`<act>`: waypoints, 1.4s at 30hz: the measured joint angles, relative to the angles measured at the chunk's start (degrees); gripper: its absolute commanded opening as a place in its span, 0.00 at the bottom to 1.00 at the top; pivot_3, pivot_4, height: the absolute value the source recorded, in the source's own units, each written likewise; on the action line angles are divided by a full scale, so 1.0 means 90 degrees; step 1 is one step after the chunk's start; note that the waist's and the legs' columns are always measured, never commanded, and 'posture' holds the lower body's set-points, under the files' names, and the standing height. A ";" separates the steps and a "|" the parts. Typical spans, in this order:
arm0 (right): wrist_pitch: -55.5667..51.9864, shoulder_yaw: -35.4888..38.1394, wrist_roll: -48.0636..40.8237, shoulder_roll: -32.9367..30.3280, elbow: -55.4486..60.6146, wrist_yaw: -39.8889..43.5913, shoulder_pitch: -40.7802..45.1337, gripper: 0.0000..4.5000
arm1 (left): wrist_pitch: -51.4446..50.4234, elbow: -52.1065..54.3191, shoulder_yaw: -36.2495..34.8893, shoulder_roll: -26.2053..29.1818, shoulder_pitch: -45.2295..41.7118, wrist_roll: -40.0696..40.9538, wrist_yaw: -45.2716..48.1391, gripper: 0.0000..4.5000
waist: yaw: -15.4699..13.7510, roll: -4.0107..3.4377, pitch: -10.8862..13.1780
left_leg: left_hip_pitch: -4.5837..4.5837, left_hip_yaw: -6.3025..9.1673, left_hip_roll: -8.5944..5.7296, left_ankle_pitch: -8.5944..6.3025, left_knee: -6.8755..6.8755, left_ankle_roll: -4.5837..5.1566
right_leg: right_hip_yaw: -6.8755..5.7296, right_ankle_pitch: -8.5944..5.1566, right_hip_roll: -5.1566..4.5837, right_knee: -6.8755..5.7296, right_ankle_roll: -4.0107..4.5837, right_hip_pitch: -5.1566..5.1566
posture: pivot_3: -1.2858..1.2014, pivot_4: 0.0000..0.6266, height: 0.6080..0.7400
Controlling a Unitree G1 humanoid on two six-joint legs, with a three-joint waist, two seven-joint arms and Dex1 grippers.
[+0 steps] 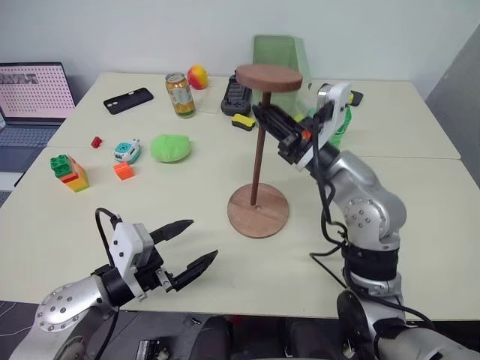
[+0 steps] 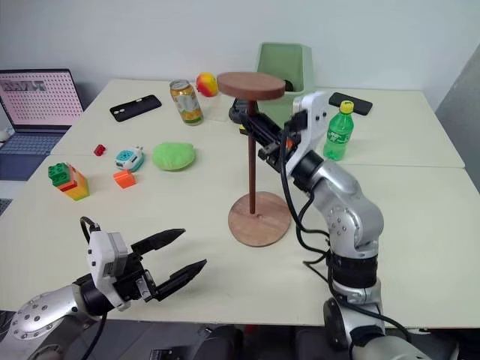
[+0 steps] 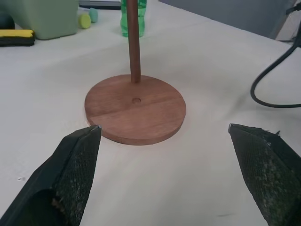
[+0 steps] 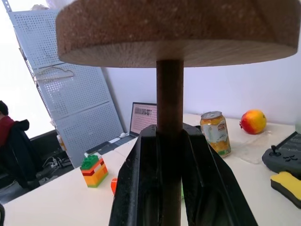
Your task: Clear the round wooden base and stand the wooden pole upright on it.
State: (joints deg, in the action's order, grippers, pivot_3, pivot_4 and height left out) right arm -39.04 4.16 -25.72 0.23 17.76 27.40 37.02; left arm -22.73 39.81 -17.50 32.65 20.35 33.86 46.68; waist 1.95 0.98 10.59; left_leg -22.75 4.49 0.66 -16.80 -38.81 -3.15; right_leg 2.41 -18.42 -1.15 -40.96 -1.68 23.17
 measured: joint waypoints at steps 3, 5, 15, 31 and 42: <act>0.0250 -0.0176 0.0053 -0.0111 -0.0012 -0.0029 -0.0195 0.04 | 0.0152 -0.0012 0.0152 -0.0036 -0.0029 -0.0098 -0.0007 1.00 | 0.0008 0.0000 0.0000 | 0.0000 0.0000 0.0005 0.0000 0.0001 0.0000 | 0.0000 0.0000 0.0002 0.0000 0.0000 0.0003 | 0.52 0.24 1.00; 0.0545 -0.0281 0.0156 -0.0169 -0.0062 -0.0032 -0.0289 0.04 | 0.0239 -0.0023 0.0254 -0.0047 -0.0105 -0.0168 -0.0052 1.00 | 0.0007 0.0001 -0.0001 | 0.0002 0.0001 0.0005 0.0000 0.0001 0.0000 | -0.0001 0.0000 0.0003 0.0001 0.0000 0.0000 | 0.52 0.24 1.00; 0.1434 -0.0535 0.0298 -0.0143 -0.0551 -0.0190 -0.0490 0.04 | 0.0379 -0.0065 0.0469 -0.0047 -0.0149 -0.0267 -0.0124 1.00 | 0.0007 0.0001 -0.0001 | 0.0005 -0.0001 0.0005 0.0000 0.0002 0.0000 | -0.0001 0.0000 0.0005 0.0000 0.0000 -0.0002 | 0.52 0.24 1.00; 0.3065 -0.1453 0.0760 -0.0686 -0.0594 0.0390 -0.1005 0.04 | 0.0533 -0.0229 0.0504 -0.0046 -0.0330 -0.0297 -0.0184 1.00 | -0.0022 0.0002 -0.0013 | 0.0029 0.0010 0.0003 0.0000 0.0002 0.0001 | -0.0004 -0.0001 0.0004 0.0012 0.0000 -0.0040 | 0.52 0.24 1.00; 0.2370 -0.1620 0.0704 -0.0890 -0.0241 0.0285 -0.1475 0.04 | 0.0659 -0.0288 0.0522 -0.0043 -0.0335 -0.0360 -0.0233 1.00 | -0.0013 -0.0002 -0.0189 | 0.0231 0.0007 0.0007 -0.0003 0.0107 0.0003 | -0.0001 -0.0005 0.0012 0.0125 0.0003 -0.0237 | 0.52 0.24 1.00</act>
State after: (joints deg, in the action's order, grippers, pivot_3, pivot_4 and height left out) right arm -17.70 -10.43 -19.39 -7.78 15.59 29.97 23.74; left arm -16.80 37.22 -12.80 32.26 17.34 30.62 44.59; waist 1.83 0.96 8.88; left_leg -20.67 4.56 0.72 -16.83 -37.85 -3.12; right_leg 2.39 -18.46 -1.04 -39.84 -1.66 21.03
